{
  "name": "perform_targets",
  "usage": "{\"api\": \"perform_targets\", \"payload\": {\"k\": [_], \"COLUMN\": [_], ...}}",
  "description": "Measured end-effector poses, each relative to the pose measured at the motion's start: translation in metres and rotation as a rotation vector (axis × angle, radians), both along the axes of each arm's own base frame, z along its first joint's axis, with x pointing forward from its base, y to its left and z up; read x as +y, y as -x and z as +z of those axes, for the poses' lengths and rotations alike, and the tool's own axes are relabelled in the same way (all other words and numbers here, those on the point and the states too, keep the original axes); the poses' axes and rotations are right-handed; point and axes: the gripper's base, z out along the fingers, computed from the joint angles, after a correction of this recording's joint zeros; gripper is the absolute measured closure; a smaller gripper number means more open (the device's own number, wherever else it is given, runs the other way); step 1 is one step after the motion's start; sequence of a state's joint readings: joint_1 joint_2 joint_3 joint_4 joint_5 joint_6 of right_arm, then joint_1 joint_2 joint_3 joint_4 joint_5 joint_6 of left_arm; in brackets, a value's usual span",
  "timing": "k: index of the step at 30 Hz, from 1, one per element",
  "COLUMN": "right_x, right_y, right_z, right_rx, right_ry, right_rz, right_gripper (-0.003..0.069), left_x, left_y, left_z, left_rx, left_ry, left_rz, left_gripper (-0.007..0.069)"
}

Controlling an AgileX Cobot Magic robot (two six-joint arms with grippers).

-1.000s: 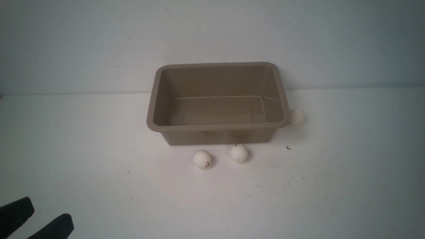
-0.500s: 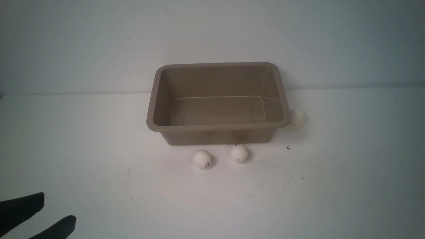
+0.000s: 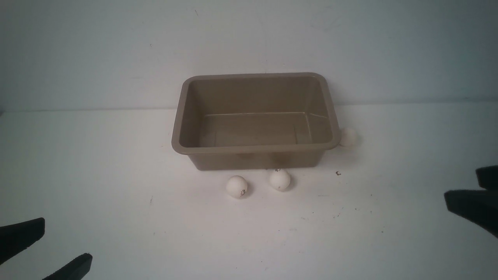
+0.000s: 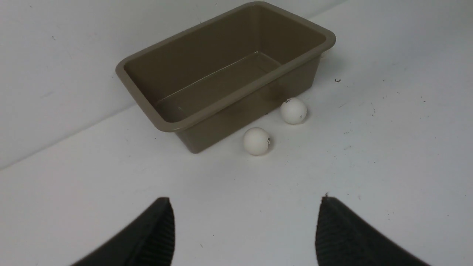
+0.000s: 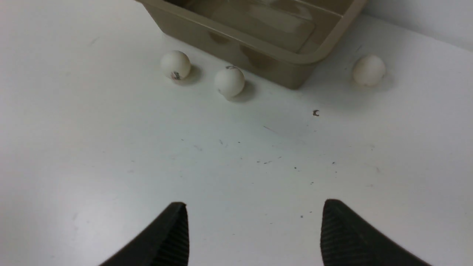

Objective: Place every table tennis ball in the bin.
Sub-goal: Use the right arm to clamp the table tennis ball closest to it

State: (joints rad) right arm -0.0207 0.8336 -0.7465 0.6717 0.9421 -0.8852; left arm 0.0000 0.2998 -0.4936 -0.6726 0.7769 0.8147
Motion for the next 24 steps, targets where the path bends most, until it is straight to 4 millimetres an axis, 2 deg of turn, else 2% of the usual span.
{"api": "perform_targets", "payload": {"k": [8,11,12,13,20,24], "right_x": [-0.002,-0.002,-0.003,-0.004,-0.006,-0.007], "right_y": [-0.078,-0.098,-0.112,-0.119,-0.168,-0.194], "right_z": [0.032,0.036,0.036,0.035,0.004,-0.025], "right_rx": [-0.018,0.009,0.037,0.050,0.179,0.269], "right_ry": [0.057,0.062,0.076,0.087,0.122,0.113], "right_rz": [0.042,0.053,0.063,0.069,0.094,0.100], "right_gripper": [0.0219,0.0219,0.0219,0.0219,0.0219,0.0219], "left_x": [0.001,0.001,0.001,0.001,0.001,0.001], "left_y": [-0.003,-0.005,-0.005,-0.006,-0.006,-0.006], "left_z": [0.000,0.000,0.000,0.000,0.000,0.000], "left_rx": [0.026,0.047,0.052,0.055,0.056,0.055], "left_ry": [0.048,0.069,0.076,0.079,0.088,0.091], "left_rz": [0.026,0.035,0.038,0.041,0.047,0.050], "left_gripper": [0.0163,0.0163,0.0163,0.0163,0.0163,0.0163]}}
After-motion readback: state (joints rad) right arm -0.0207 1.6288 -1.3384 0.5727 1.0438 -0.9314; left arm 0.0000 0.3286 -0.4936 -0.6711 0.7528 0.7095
